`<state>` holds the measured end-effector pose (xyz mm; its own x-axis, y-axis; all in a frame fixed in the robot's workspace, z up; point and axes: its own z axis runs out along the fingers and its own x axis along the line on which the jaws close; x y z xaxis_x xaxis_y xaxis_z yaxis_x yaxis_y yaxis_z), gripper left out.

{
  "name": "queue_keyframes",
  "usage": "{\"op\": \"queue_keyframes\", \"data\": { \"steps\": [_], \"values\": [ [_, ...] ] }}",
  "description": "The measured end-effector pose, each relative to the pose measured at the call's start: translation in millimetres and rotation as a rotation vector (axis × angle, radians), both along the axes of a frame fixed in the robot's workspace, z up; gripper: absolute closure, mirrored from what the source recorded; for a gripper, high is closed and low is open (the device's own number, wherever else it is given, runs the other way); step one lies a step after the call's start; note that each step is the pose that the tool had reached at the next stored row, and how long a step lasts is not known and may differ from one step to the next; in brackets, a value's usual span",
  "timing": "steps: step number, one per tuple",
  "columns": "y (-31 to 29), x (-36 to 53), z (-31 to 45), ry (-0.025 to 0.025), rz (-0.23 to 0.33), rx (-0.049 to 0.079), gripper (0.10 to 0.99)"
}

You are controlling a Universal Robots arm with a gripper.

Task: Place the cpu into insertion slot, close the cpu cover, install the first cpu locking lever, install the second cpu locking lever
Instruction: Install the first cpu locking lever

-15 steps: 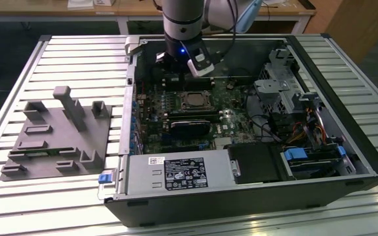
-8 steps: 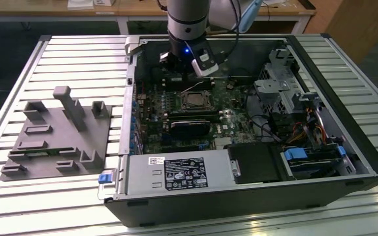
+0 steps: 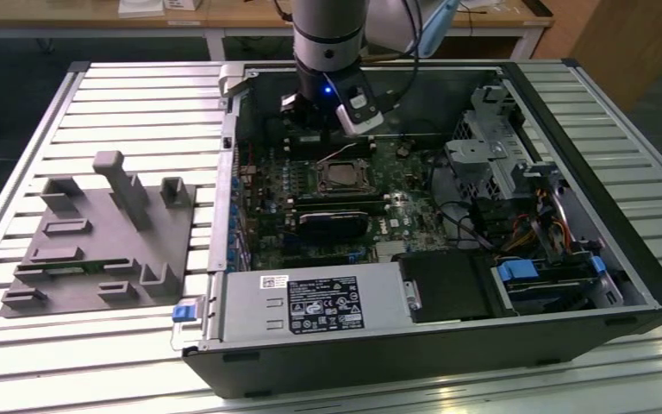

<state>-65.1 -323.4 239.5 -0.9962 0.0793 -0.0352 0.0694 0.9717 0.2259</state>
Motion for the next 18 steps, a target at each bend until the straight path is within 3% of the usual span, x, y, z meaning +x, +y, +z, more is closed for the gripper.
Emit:
{"op": "queue_keyframes", "data": {
  "steps": [4,13,18],
  "values": [
    [0.0,0.6,-2.3,-0.0073,-0.001,-0.007,0.98],
    [0.0,14.6,-6.4,-0.0084,-0.007,-0.012,0.98],
    [0.0,17.1,-9.5,-0.0084,-0.008,-0.01,0.98]
  ]
}}
